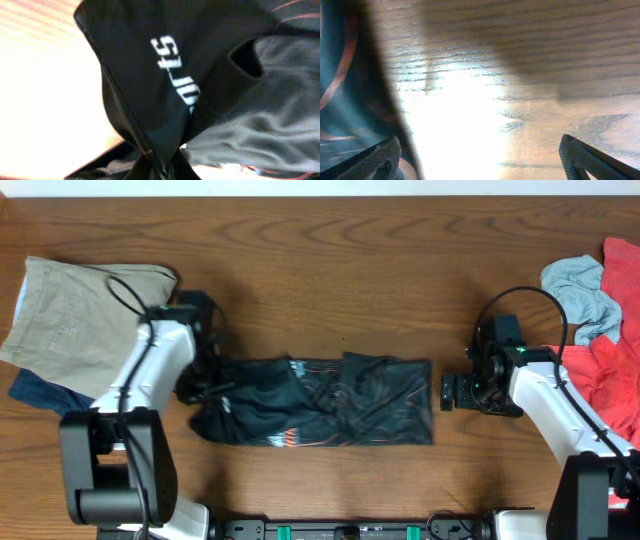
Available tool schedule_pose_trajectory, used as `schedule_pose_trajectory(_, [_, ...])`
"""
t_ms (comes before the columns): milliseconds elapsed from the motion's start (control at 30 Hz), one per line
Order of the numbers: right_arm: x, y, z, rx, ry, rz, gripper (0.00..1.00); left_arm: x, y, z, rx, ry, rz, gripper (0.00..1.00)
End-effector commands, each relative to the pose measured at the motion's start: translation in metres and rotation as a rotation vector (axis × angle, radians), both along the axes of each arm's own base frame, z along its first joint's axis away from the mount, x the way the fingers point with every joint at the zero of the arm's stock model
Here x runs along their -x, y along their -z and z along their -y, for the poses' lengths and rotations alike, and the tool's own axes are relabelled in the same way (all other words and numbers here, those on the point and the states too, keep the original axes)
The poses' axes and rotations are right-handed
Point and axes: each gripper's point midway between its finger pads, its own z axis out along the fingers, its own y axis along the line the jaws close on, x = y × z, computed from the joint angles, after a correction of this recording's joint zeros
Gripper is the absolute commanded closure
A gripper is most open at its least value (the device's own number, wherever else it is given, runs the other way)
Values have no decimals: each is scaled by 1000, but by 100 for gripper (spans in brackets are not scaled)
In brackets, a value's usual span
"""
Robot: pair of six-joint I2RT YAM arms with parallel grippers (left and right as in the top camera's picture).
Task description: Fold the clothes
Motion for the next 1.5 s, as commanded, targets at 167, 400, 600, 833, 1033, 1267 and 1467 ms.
schedule_pose_trajectory(167, [-19,-28,2,1,-14,94,1,-29,-54,-24,-87,-29,68,94])
schedule_pose_trajectory(400, [-14,-27,1,-6,-15,73,1,-25,-72,35,-82,112,76,94])
schedule_pose_trajectory(600, [-10,-27,1,-5,-14,56,1,-16,-68,117,-30,255,123,94])
schedule_pose_trajectory(833, [-8,-26,1,-5,-14,48,1,1,-63,197,21,377,206,94])
schedule_pose_trajectory(1033, [-7,-26,-1,-16,-15,44,1,12,-61,243,110,457,250,94])
schedule_pose_trajectory(1267, [-7,-26,-2,-20,-16,43,1,14,-62,256,163,464,254,94])
schedule_pose_trajectory(1467, [-7,-26,-4,-35,-17,43,1,22,-63,265,225,467,222,94])
